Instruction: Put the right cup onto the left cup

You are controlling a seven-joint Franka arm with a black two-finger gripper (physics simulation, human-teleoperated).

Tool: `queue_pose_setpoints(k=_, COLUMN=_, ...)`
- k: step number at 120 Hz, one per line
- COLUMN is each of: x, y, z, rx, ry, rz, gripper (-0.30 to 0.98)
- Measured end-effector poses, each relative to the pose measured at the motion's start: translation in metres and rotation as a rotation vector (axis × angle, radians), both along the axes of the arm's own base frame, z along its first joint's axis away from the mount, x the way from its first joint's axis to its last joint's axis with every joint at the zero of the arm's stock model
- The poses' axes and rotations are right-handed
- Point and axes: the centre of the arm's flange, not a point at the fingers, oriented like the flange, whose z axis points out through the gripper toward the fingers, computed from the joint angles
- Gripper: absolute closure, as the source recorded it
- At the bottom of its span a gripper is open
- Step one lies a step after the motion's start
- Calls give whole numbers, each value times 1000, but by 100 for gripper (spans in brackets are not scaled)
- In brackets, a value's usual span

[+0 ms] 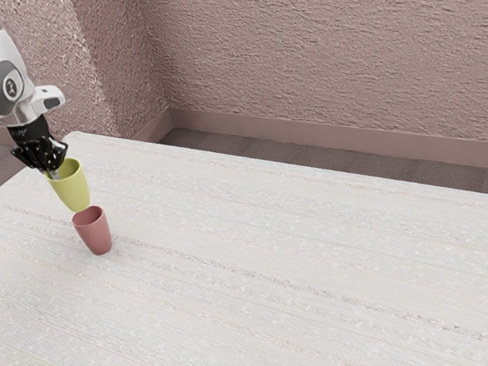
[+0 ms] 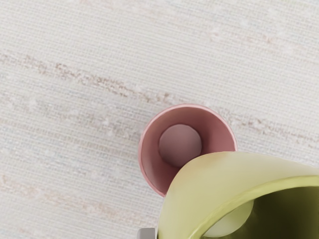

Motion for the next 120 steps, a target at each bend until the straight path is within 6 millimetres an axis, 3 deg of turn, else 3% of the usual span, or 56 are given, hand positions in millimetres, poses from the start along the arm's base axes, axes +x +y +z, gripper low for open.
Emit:
queue_pose_setpoints(k=26, x=14, y=16, z=-21, rx=-5, ry=-3, rz=3, gripper=79)
queue_pose_setpoints(k=92, x=26, y=19, z=-71, rx=-33, ry=39, rz=-23, gripper=78)
queue_pose_setpoints(k=98, x=26, y=19, z=-75, rx=-40, ry=41, rz=-23, gripper=72)
queue_pose_setpoints(k=120, x=27, y=18, z=-78, rx=-53, ry=35, rz=-25, gripper=34)
